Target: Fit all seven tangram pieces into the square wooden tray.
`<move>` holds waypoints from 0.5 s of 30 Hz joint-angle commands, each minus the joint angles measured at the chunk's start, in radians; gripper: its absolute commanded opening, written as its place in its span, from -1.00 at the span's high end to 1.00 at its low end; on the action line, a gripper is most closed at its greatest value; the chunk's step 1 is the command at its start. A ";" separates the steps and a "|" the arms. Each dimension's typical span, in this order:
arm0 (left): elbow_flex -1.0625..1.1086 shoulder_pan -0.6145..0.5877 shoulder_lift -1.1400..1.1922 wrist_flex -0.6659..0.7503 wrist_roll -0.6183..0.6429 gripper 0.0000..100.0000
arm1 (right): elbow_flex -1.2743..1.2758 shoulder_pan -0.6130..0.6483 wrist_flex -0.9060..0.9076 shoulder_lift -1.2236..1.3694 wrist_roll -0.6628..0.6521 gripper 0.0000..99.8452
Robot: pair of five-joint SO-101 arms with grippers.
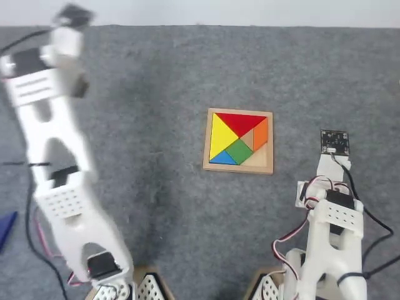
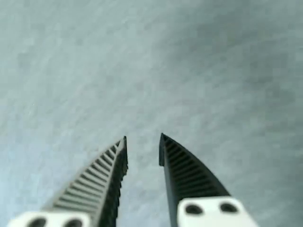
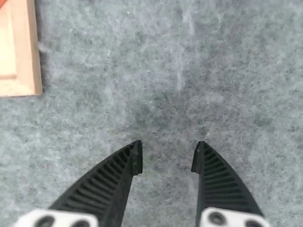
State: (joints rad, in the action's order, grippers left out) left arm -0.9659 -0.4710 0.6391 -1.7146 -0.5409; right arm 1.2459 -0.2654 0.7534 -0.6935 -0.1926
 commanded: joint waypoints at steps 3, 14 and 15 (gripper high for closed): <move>0.185 -0.302 -0.143 -0.046 -0.101 0.77 | -0.003 0.041 -0.010 -0.028 -0.014 0.63; 0.892 -0.694 -0.594 0.166 -0.405 0.71 | 0.003 0.042 -0.012 -0.028 -0.014 0.63; 0.934 -0.726 -0.618 0.227 -0.422 0.70 | 0.003 0.042 -0.012 -0.028 -0.014 0.63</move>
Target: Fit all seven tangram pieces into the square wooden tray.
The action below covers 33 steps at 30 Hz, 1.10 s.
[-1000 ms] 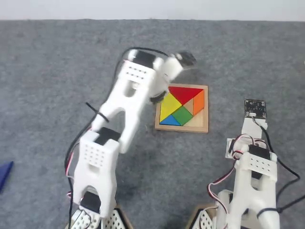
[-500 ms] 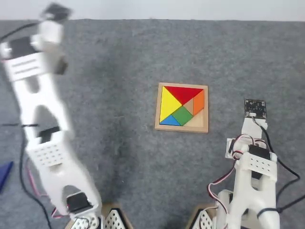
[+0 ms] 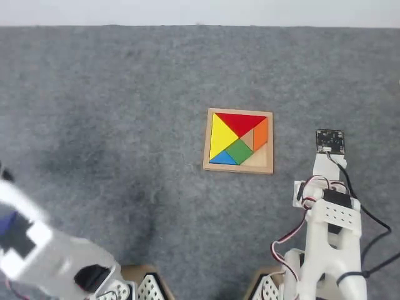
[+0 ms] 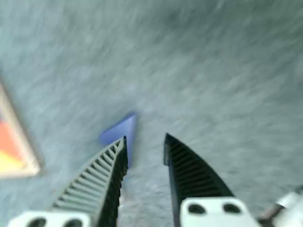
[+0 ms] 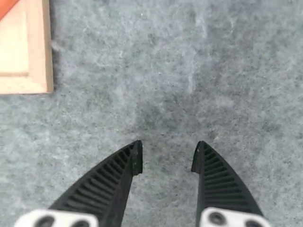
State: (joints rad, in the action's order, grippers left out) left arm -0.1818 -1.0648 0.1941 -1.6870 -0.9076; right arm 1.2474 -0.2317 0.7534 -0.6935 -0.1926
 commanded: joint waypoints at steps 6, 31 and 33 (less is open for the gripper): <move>0.321 -0.183 -0.195 0.282 -0.227 0.65 | 0.002 0.010 -0.012 -0.028 -0.014 0.63; 0.325 -0.264 0.183 0.543 -0.269 0.55 | 0.009 0.010 -0.013 -0.028 -0.014 0.63; 0.320 -0.264 0.210 0.545 -0.269 0.55 | 0.009 0.010 -0.013 -0.028 -0.014 0.63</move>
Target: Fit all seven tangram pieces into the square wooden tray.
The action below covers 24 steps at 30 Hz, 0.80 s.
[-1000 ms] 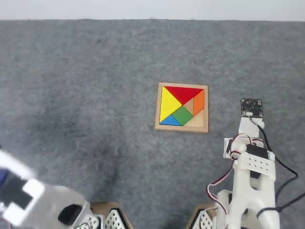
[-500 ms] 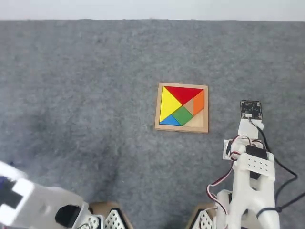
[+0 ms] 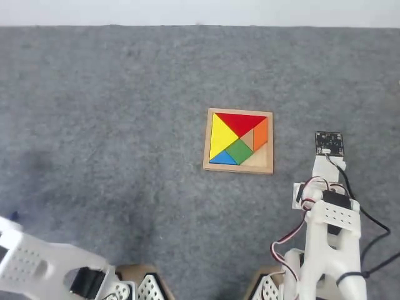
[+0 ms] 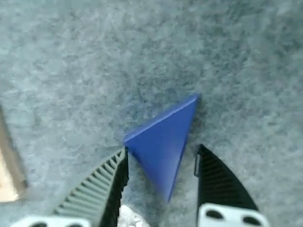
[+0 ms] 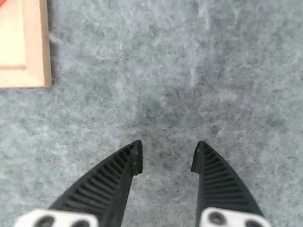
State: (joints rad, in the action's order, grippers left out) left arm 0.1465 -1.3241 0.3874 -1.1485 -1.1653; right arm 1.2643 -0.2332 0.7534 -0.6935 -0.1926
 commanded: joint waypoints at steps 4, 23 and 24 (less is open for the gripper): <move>-0.008 -0.005 0.057 0.043 -0.009 0.55 | -0.008 0.012 -0.013 -0.028 -0.014 0.63; -0.007 0.048 0.097 0.175 -0.006 0.55 | -0.009 0.012 -0.012 -0.028 -0.014 0.63; -0.007 0.048 0.097 0.184 -0.006 0.55 | -0.009 0.012 -0.012 -0.028 -0.014 0.63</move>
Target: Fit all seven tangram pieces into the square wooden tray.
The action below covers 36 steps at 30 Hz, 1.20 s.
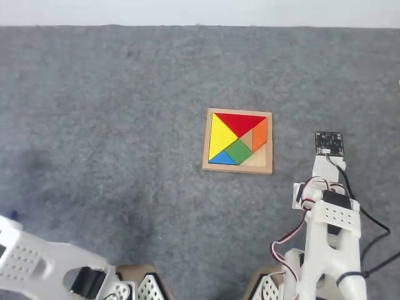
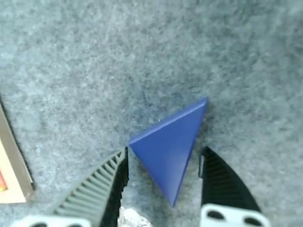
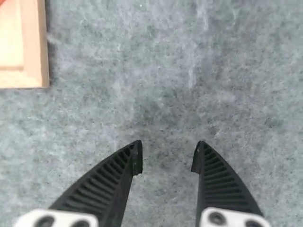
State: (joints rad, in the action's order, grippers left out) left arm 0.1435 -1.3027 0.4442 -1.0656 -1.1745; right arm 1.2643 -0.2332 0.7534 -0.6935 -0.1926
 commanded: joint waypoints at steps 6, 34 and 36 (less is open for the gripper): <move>0.001 0.026 0.041 0.083 0.000 0.55 | -0.009 0.012 -0.012 -0.028 -0.014 0.63; 0.104 0.439 0.031 -0.315 -0.256 0.65 | -0.009 0.012 -0.012 -0.028 -0.015 0.63; 0.070 0.454 0.031 -0.339 -0.256 0.69 | -0.009 0.012 -0.012 -0.028 -0.015 0.63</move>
State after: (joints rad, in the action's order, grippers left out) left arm 0.2018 -0.9605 0.4427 -1.3111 -1.4262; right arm 1.2643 -0.2332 0.7534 -0.6935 -0.1926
